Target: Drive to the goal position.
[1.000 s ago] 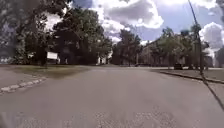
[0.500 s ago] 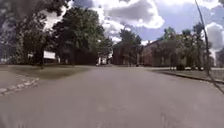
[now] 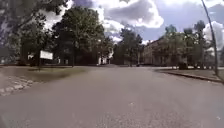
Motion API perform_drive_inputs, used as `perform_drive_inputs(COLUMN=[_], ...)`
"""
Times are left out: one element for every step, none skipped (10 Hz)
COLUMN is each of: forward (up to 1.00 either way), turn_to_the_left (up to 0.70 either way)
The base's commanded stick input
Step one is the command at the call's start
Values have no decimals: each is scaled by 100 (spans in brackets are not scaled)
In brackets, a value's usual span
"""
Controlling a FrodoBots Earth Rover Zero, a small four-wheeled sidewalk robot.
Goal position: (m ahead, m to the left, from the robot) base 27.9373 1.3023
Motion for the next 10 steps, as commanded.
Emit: perform_drive_inputs(forward=[85, 85, 85, 85, 85, 85, 85, 85, 85, 85], turn_to_the_left=[1, 1, 1, 1, 1, 1, 1, 1, 1, 1])
